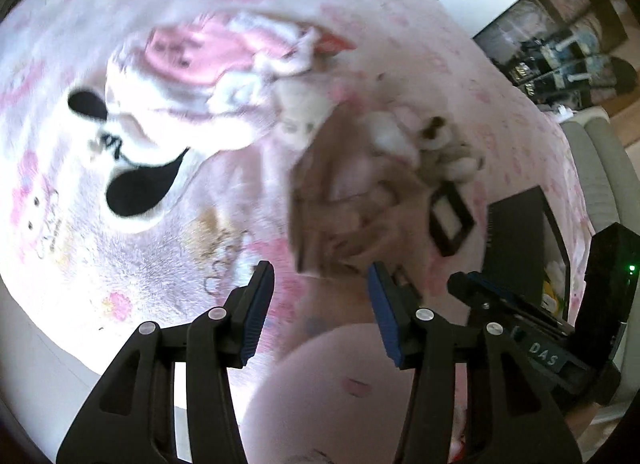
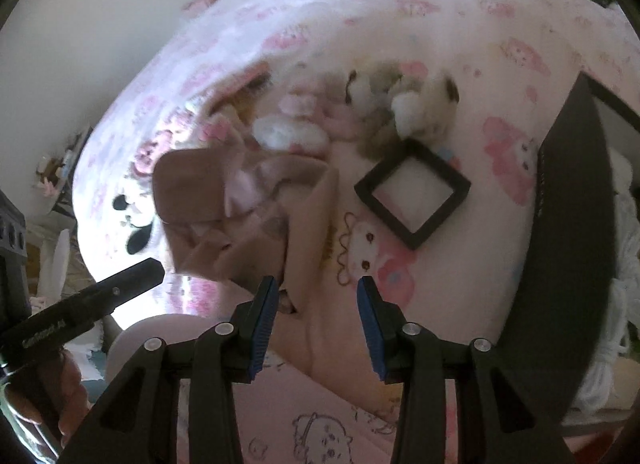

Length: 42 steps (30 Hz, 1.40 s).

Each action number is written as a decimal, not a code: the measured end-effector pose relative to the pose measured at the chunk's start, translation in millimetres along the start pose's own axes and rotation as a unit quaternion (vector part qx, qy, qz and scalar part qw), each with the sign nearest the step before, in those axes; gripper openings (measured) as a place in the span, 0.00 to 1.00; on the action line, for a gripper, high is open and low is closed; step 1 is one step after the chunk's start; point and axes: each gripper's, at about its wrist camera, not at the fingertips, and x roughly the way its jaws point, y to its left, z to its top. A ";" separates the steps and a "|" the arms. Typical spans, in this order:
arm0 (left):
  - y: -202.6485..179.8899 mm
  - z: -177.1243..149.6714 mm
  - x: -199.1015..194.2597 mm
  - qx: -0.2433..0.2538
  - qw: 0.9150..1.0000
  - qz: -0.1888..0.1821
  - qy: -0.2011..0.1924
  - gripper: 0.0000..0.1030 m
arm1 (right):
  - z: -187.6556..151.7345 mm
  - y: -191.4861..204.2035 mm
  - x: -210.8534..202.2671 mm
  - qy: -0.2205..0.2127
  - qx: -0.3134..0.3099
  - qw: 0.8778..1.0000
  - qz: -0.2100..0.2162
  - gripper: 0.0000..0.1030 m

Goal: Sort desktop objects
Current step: 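Grasp the beige cloth with the left gripper while the right grips its other end, then carry the beige cloth with both grippers over the storage box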

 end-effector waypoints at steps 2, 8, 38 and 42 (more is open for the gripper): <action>7.3 2.6 9.6 -0.007 1.000 -0.007 0.009 0.49 | 3.5 0.4 10.6 0.008 0.002 1.000 0.000 0.43; 12.6 19.6 28.9 -0.012 1.000 -0.014 0.019 0.49 | 16.6 3.4 37.7 0.029 0.007 1.000 -0.001 0.44; -77.5 15.9 -29.8 0.073 0.995 -0.054 -0.044 0.06 | 8.1 9.3 -51.9 -0.078 -0.043 0.995 0.042 0.05; -112.3 -0.9 -35.7 0.105 0.992 -0.066 -0.039 0.06 | 4.5 -1.7 -75.7 -0.098 -0.029 0.993 0.054 0.04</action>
